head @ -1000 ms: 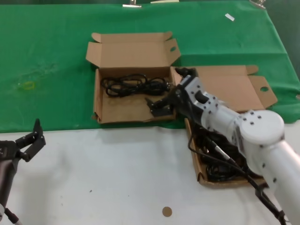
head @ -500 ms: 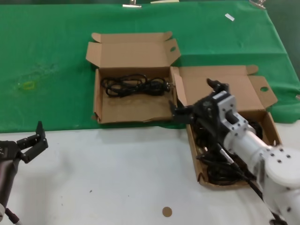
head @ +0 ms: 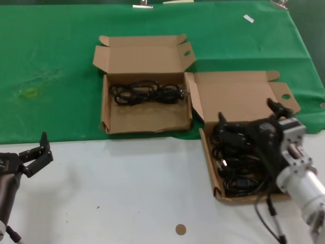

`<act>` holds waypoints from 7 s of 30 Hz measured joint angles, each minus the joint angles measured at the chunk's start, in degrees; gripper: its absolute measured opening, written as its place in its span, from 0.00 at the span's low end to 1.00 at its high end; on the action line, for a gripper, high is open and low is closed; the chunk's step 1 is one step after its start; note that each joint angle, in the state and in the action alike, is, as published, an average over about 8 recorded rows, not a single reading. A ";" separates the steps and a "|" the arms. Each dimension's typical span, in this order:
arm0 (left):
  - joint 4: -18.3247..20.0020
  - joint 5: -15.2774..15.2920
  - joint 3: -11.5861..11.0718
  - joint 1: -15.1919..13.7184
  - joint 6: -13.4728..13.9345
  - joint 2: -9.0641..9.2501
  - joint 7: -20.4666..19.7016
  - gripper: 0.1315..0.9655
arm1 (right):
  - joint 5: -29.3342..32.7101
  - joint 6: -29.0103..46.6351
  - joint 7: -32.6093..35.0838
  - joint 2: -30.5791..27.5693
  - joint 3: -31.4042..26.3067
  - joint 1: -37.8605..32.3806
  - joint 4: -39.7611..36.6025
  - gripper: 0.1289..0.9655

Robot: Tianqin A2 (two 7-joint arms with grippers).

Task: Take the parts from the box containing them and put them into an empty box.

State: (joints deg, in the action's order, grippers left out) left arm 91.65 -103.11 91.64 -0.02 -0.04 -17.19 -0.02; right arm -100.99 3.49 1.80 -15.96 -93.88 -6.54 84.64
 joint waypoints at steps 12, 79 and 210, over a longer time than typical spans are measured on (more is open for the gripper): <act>0.02 -0.01 0.02 0.01 0.02 0.00 0.02 1.00 | -1.22 -1.99 -1.03 -0.69 1.25 3.67 3.98 1.00; 0.02 -0.01 0.02 0.01 0.02 0.00 0.01 1.00 | -1.22 -2.00 -1.03 -0.69 1.25 3.68 3.98 1.00; 0.02 -0.01 0.02 0.01 0.02 0.00 0.01 1.00 | -1.22 -2.00 -1.03 -0.69 1.25 3.68 3.98 1.00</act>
State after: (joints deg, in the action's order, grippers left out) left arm 91.66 -103.12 91.66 -0.01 -0.02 -17.19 -0.01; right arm -102.21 1.50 0.77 -16.65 -92.63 -2.86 88.63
